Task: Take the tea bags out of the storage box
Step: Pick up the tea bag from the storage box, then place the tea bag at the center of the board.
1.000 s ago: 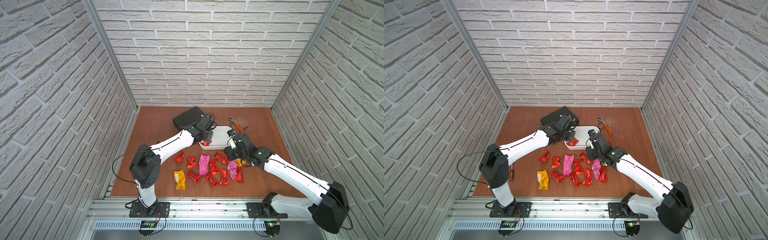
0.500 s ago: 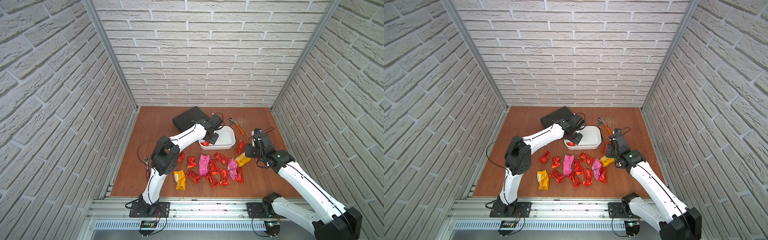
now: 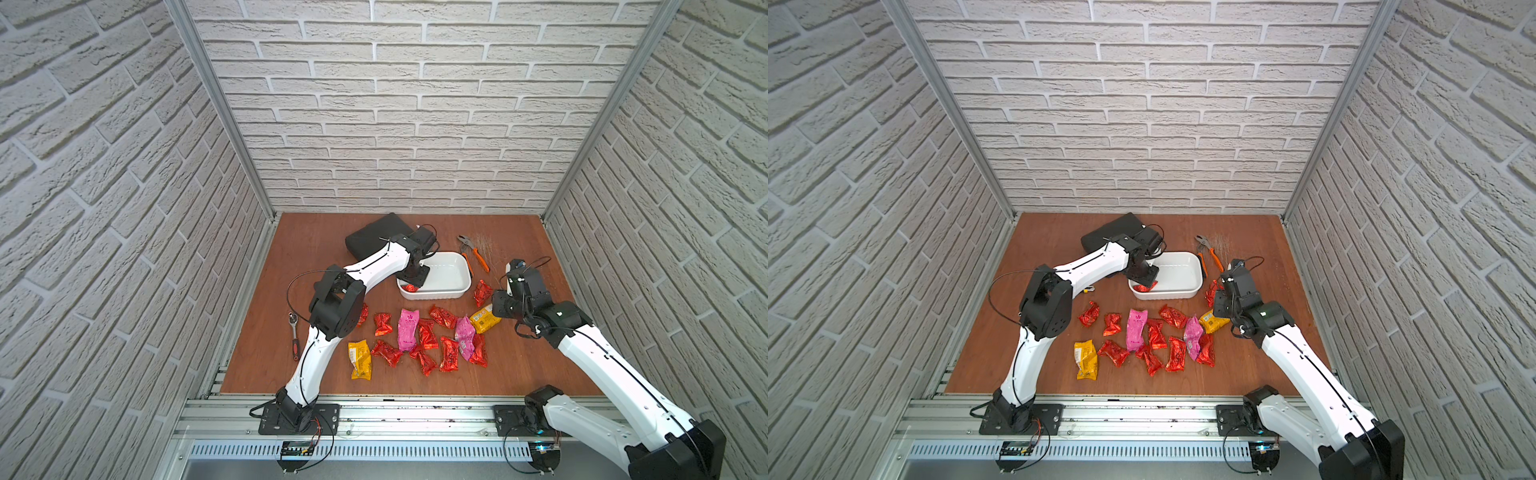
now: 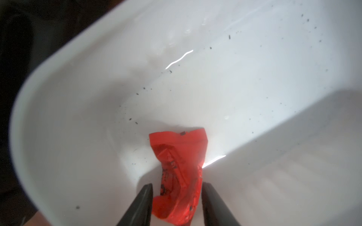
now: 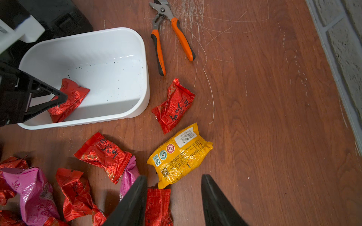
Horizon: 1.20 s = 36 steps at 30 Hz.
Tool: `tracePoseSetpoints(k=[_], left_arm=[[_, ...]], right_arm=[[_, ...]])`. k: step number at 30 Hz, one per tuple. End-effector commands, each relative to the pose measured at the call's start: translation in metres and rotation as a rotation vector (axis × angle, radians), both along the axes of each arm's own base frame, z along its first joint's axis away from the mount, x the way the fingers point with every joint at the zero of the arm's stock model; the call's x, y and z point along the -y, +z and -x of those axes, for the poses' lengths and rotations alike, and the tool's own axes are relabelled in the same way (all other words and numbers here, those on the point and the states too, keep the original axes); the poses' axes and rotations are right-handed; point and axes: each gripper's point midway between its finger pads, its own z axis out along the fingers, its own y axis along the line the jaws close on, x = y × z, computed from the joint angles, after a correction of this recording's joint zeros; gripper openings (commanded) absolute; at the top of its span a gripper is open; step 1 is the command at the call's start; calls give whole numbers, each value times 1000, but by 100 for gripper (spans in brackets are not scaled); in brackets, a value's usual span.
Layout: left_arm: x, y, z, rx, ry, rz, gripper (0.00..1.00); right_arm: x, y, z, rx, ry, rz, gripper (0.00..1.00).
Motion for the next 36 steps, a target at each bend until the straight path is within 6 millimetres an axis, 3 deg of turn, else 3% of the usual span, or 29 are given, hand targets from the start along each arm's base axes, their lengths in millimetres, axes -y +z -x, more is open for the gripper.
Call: tracePoseSetpoints(k=[1,7,10,13,20,26,29,32,36], left_arm=[[9,-9,1,-31,-10,19,36],[11,-18,-2,-37,-13,6,16],[13,-9,-5,-23,-14,14,1],[17,17,-11,39,-15,27,0],[16,109,-6,229,41,140,0],[-36,161,15,385,231,220,0],[-71,172,27,447,353,258,0],[-105,168,34,458,488,307,0],[-126,140,37,404,587,357,0]], right_arm=[[2,5,-1,24,-19,-18,50],[2,7,0,27,-21,-20,49],[3,9,1,31,-25,-18,48],[4,10,2,33,-23,-18,48],[2,8,3,26,-19,-23,48],[-1,3,2,13,-8,-33,48],[-3,1,0,6,-2,-37,48],[-5,-2,-2,-2,4,-43,48],[-9,-4,-5,-13,13,-53,48]])
